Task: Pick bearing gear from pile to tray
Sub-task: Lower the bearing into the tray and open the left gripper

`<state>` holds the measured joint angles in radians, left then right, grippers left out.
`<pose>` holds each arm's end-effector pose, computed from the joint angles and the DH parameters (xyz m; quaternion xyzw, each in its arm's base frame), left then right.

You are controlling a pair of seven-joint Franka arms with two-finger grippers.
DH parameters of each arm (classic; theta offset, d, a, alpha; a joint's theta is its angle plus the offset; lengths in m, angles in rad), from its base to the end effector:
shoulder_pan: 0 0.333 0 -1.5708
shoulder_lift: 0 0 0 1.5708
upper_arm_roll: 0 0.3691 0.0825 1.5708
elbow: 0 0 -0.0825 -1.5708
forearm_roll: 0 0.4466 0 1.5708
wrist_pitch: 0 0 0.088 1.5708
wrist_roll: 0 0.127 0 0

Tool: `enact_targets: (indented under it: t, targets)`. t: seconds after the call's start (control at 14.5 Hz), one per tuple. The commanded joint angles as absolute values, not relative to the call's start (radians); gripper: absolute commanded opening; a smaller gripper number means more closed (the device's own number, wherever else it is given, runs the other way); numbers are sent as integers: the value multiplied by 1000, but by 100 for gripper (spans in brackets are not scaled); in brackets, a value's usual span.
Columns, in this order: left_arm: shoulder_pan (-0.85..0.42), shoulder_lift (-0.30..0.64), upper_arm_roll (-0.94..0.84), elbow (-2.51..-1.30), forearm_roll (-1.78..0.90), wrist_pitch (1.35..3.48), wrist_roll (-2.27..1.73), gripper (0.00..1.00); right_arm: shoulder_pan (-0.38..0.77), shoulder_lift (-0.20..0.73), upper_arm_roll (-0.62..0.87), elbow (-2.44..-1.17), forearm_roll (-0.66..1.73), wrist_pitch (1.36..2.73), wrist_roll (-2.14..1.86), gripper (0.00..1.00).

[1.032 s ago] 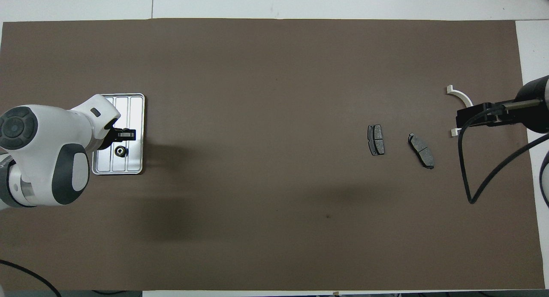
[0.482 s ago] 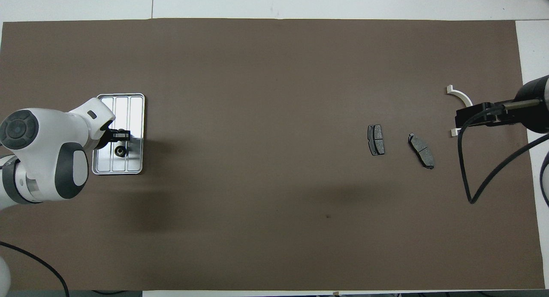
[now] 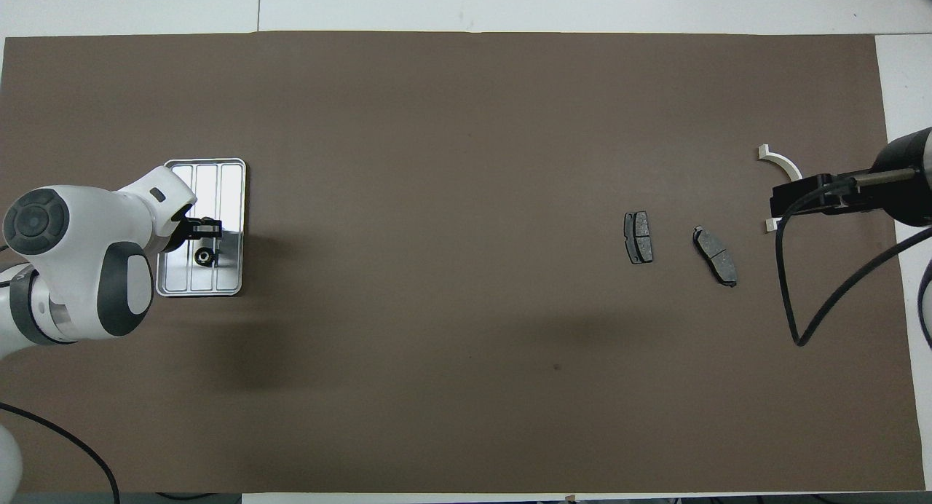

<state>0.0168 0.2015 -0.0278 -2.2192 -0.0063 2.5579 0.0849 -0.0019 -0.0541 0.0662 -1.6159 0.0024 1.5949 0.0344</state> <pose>0.6160 -0.0067 0.2834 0.9966 -0.0448 0.0687 0.0021 0.5991 0.0400 0.6684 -0.9998 -0.0149 -0.0165 0.0002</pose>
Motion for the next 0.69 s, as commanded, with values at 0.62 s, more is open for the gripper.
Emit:
enact_targets:
  t: [0.62]
  targets:
    - [22,129,-34,-2123,-26,2346,104,94,-8,-51,72,-1614,20,1608,52,100]
